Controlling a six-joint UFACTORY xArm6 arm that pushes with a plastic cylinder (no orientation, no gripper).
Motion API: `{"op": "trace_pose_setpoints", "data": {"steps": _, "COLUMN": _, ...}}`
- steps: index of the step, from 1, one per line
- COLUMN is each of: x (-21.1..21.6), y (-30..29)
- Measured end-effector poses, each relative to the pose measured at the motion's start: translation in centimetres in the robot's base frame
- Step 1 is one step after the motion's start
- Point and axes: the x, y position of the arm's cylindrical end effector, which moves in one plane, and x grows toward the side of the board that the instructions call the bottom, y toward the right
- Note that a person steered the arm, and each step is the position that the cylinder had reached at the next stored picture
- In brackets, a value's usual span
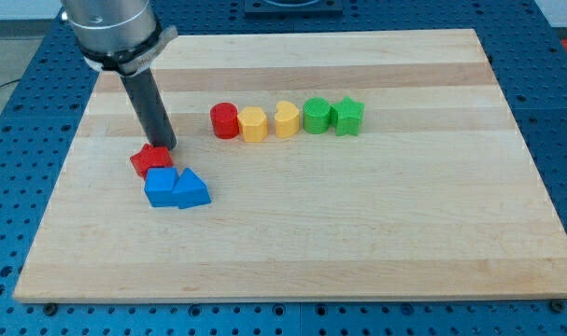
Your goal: Move the arm right to the green star
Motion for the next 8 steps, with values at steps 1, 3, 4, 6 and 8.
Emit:
{"op": "trace_pose_setpoints", "data": {"steps": 1, "x": -4.6, "y": -0.1}}
{"op": "trace_pose_setpoints", "data": {"steps": 3, "x": -12.8, "y": 12.8}}
{"op": "trace_pose_setpoints", "data": {"steps": 4, "x": -11.1, "y": 25.1}}
{"op": "trace_pose_setpoints", "data": {"steps": 6, "x": -4.7, "y": 36.7}}
{"op": "trace_pose_setpoints", "data": {"steps": 8, "x": -2.3, "y": 32.0}}
